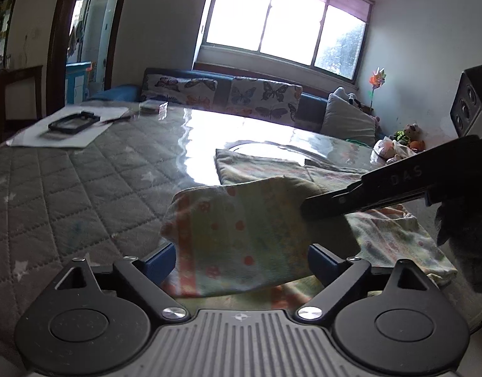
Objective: Fold clothes
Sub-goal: 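Fold the hem up toward the collar with the right gripper, release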
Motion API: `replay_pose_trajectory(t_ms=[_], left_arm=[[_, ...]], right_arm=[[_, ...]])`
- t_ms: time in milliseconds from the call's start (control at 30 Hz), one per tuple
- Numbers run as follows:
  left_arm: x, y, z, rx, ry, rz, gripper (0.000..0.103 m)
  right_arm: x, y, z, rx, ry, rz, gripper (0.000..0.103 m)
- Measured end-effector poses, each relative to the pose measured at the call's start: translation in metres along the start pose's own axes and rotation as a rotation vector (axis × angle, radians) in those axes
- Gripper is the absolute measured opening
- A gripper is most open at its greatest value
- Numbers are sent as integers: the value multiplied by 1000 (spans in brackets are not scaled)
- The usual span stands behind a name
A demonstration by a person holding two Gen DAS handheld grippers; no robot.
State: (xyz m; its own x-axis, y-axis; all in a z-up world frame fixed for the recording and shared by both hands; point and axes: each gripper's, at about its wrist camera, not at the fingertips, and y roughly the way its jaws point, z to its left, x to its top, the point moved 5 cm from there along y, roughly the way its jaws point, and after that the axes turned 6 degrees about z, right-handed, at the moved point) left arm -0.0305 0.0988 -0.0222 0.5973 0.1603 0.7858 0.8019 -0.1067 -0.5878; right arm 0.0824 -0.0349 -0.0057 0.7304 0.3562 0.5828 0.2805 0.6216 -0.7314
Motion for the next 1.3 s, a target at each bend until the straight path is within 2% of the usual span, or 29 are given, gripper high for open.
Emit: replay_pose_trajectory(t_ms=[233, 433, 600, 667, 700, 867, 1133, 1233, 1300], left_arm=[[12, -5, -23, -46, 45, -12, 98], [22, 8, -42, -98, 80, 39, 96], [33, 29, -51, -104, 89, 108, 76], [35, 40, -51, -103, 79, 143, 60], [35, 45, -50, -103, 64, 164, 58], [33, 61, -43, -87, 30, 217, 57], [51, 57, -47, -110, 34, 182, 59], [54, 69, -45, -92, 31, 197, 59], [56, 78, -42, -75, 29, 210, 55]], right_arm=[[0, -52, -28, -53, 30, -58, 8], [-12, -82, -55, -117, 66, -82, 8], [-27, -90, -79, -139, 130, -91, 8], [-31, -90, -88, -143, 153, -95, 8], [-33, -91, -92, -148, 161, -97, 8], [-40, -97, -102, -153, 181, -103, 8], [-46, -91, -112, -171, 209, -87, 9], [-46, -88, -113, -167, 218, -92, 9], [-47, -89, -113, -165, 215, -97, 9]])
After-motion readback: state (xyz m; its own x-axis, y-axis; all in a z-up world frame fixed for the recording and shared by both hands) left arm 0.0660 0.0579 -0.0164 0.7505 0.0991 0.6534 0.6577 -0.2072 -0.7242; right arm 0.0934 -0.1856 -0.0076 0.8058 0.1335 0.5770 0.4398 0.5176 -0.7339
